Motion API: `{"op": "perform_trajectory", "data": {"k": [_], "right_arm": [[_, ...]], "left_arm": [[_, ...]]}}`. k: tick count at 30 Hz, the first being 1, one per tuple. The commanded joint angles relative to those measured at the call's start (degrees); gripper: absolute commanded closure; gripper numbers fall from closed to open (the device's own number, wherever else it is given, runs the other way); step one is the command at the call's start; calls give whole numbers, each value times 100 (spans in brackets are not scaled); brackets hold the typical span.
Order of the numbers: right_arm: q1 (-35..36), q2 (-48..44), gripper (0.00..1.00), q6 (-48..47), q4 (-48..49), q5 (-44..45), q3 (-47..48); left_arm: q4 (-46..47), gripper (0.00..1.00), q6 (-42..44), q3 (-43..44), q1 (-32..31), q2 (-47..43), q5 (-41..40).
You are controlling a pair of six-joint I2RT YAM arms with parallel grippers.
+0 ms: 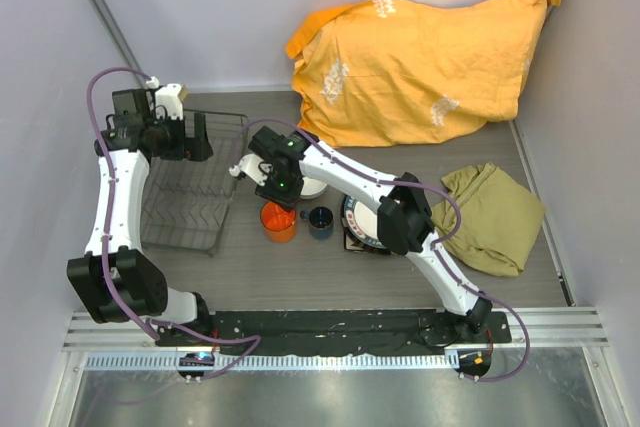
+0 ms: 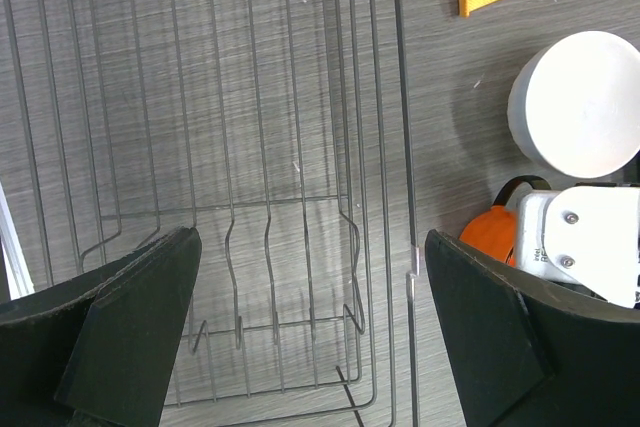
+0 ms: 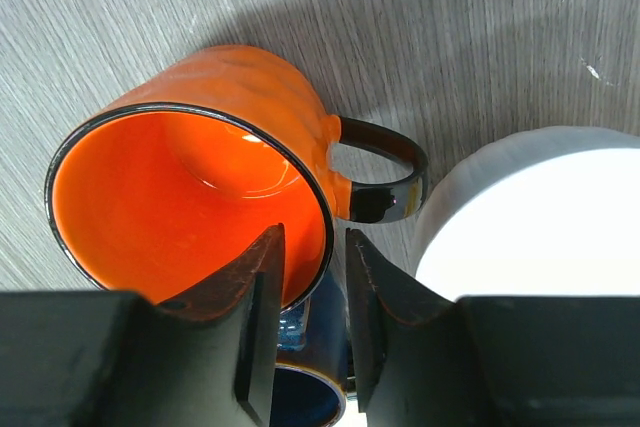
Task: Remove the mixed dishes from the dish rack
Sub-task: Place the cup at the center of the board, then reset both arms
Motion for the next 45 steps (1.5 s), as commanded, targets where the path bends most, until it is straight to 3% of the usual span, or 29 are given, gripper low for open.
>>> {"op": "perform_trajectory", "data": {"k": [1,23,32,36,40,45], "right_arm": [[47,-80,63,-18,25,83,260],[47,-1205,31,255,430,12,58],[-137,-2048,19,325,842,715,-706],[-550,-2443,15,509,1159,997,-1110],[-1409,-2901,11,843,1772,1102,-1585],[-2290,-3709,9,1177,2985,1496,-2990]], "left_arm": [[47,0,76,-14,24,-105,122],[398,0,-240,-40,33,-272,227],[618,0,-443,-171,33,-422,69],[636,0,-539,-251,33,-492,-10],[732,0,-592,-373,42,-571,-71],[960,0,-671,-497,33,-545,-168]]}}
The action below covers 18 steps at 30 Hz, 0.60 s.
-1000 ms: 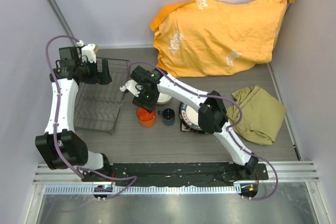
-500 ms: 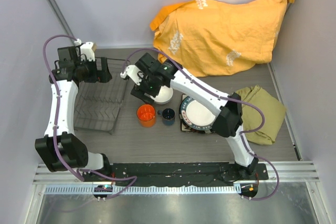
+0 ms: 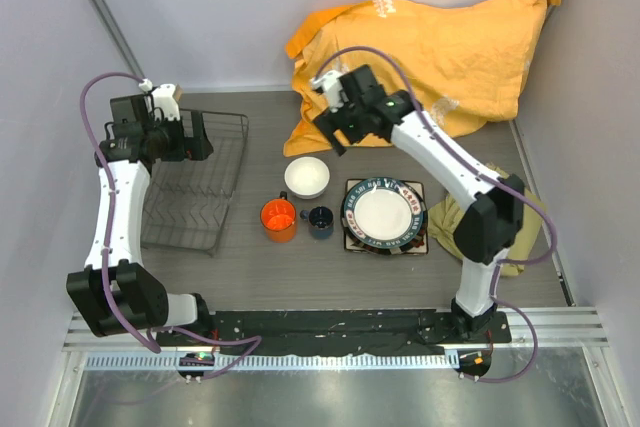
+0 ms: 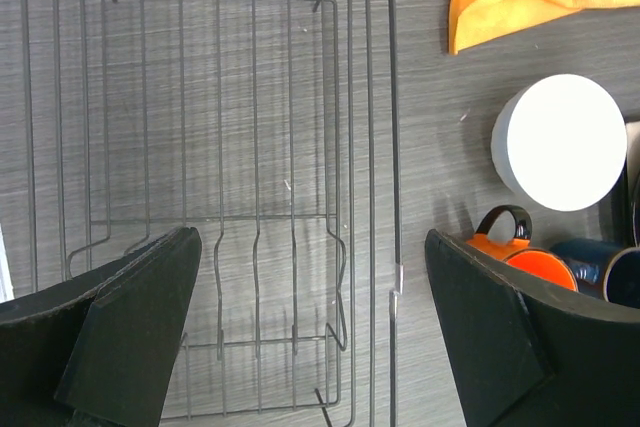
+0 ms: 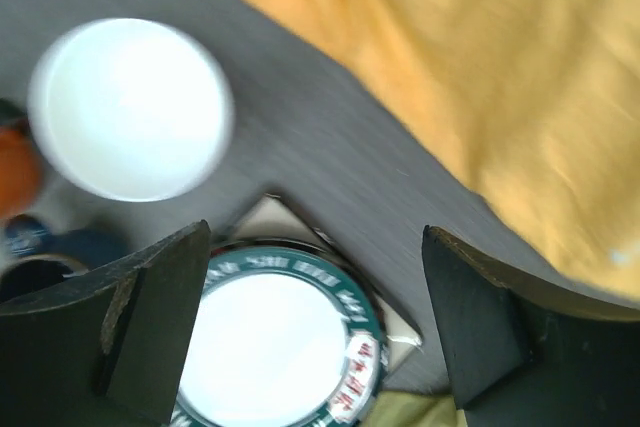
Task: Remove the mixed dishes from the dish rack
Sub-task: Reset both arms
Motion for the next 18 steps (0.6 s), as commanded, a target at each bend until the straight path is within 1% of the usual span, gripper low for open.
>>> {"op": "perform_trajectory", "data": {"k": [1,2,3,5,7,9,10,11,12,13,14,17,18], "right_arm": [[-697,-1195,9,452,1743,654,-1083],[-907,-1329,6,522,2001,777,-1582],[-996,-1452,5,557,2456,987,-1804],[-1154,-1778,3,645,2854,1164,-2391],[-1383,-1971,0,838,3362,1304,-2736],[-1567,-2235,0,1005,3716,1401,-3220],[-1603,-2305,0,1023,4109,1489,-3387],[-1647,-2497,0,1041,4348,1664,-3754],[-1691,-2569,0,1006,4785,1753,-3932],[-1709,-2648,0,997,5016,1858,-4073],[-1726,-2727,0,971,5149,1981,-4257],[-1753,-2789,0,865,5300,2087,-4346],[-1753,-2815,0,883,5300,2157,-4346]], "left_arm": [[484,0,-186,-143,33,-141,-166],[537,0,-195,-178,24,-141,-201],[685,0,-221,-205,33,-158,-245],[827,0,-230,-336,15,-167,-377],[1134,0,-230,-502,15,-246,-499],[1319,0,-230,-608,-2,-368,-658],[1537,0,-230,-722,-2,-404,-719],[1644,0,-230,-784,-11,-465,-772],[1767,0,-239,-837,-20,-509,-799],[2003,0,-230,-959,-29,-614,-808],[2136,0,-239,-1004,-37,-641,-816],[2497,0,-230,-1092,-73,-659,-887],[2558,0,-422,-1110,-64,-651,-869]]}}
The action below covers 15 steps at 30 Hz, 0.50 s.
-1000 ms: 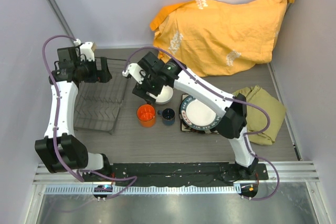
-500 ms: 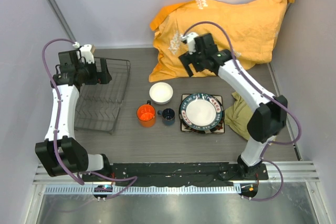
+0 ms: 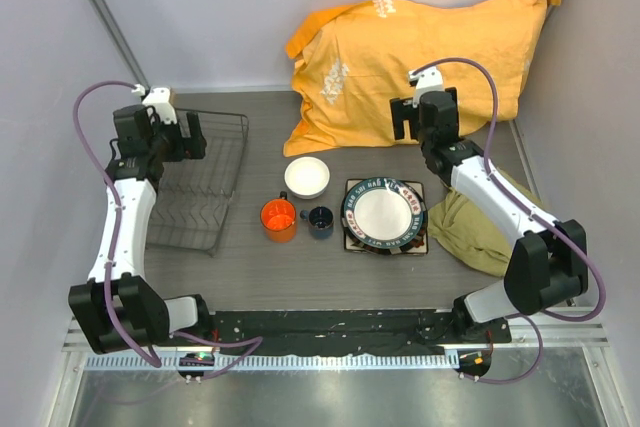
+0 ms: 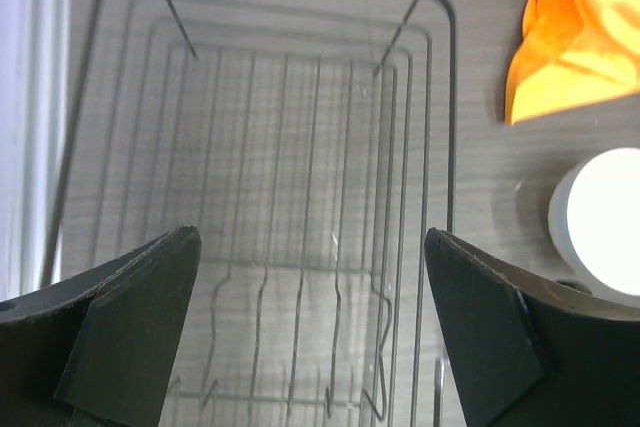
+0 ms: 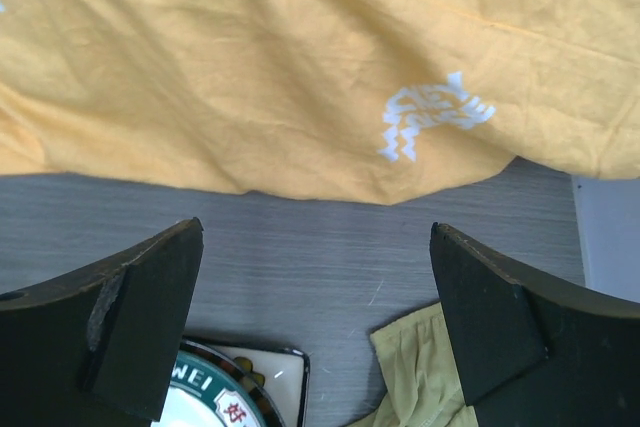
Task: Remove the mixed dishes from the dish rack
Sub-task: Reset both arms
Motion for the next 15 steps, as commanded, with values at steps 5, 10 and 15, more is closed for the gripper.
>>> {"op": "perform_trajectory", "data": {"k": [5,10,15], "right_arm": [[-26,-596,0,20,1336,475,-368],[-26,-860,0,28,1565,483,-526],[-26,-1036,1,37,1767,686,-605]], "left_arm": [[1410,0,-291,-87,-173,-233,-126],[1544,1,-203,-44,-419,-295,-345],[1578,0,-185,18,-639,-365,-468]]}}
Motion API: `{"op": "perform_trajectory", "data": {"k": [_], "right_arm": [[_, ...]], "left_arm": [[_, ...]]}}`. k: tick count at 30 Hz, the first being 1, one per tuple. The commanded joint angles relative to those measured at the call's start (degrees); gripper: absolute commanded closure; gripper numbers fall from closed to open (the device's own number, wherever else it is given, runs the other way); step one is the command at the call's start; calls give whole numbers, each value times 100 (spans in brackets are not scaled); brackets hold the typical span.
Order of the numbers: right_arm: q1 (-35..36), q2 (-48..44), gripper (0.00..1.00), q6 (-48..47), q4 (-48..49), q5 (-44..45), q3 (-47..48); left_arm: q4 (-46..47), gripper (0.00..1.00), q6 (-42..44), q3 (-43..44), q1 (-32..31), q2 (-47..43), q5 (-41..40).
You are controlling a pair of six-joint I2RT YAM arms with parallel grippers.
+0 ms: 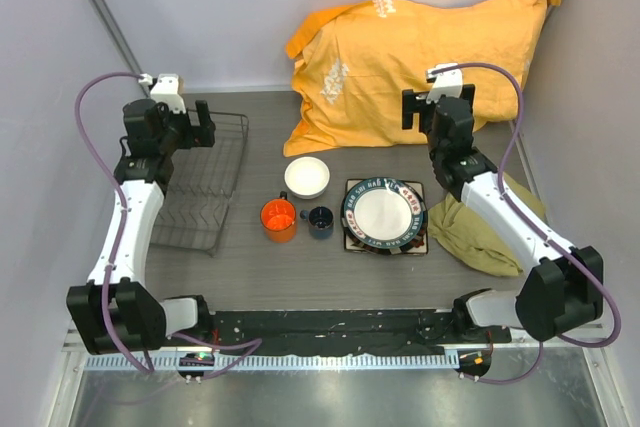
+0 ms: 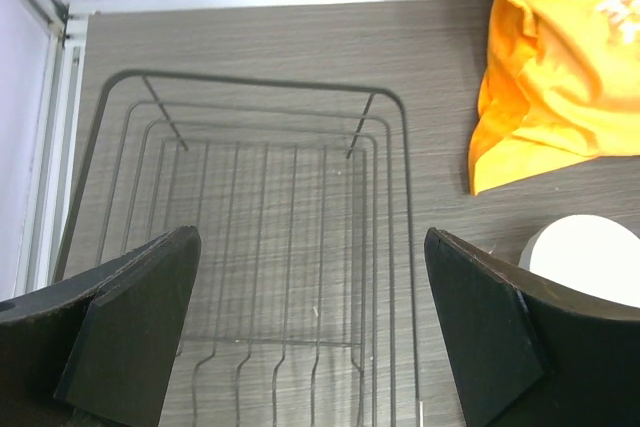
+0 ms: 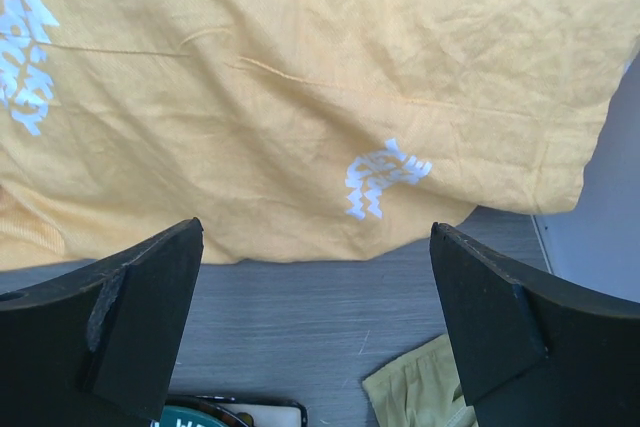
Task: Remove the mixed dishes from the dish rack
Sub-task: Reset both arms
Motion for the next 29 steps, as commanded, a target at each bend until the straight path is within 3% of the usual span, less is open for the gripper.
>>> {"op": "perform_trajectory", "data": {"k": [1,29], "right_arm": [[4,-382,1,37,628,288,-107],[-4,-445,0,37,620,271,-160]], "left_arm": [[468,0,5,99,-226,-295,-230],[635,0,84,-77,-429,-497,-573]]}}
